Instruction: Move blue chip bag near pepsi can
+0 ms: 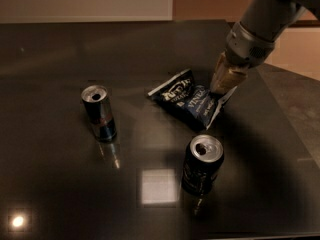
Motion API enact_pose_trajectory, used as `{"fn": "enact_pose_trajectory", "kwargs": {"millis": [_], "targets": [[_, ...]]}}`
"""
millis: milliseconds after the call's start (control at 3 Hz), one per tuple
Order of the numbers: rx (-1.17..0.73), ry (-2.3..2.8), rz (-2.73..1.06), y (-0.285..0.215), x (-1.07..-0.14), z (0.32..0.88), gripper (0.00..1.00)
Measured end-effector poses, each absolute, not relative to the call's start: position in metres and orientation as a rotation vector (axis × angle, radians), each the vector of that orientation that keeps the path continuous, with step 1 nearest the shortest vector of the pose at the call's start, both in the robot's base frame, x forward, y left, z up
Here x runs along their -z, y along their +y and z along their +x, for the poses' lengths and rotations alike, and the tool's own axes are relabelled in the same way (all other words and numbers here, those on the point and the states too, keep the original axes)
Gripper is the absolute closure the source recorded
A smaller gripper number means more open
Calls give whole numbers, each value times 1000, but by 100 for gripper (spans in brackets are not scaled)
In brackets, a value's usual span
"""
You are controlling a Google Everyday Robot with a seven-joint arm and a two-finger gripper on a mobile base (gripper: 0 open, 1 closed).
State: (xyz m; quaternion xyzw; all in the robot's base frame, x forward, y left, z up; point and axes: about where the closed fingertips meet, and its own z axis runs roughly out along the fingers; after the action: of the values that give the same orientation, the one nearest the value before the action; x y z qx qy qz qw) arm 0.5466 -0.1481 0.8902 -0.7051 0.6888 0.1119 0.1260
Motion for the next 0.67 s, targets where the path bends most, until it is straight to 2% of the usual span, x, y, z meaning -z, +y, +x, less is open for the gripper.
{"fn": "enact_pose_trajectory", "kwargs": {"millis": [667], "targets": [[-381, 1909, -2149, -163, -906, 499, 100]]}}
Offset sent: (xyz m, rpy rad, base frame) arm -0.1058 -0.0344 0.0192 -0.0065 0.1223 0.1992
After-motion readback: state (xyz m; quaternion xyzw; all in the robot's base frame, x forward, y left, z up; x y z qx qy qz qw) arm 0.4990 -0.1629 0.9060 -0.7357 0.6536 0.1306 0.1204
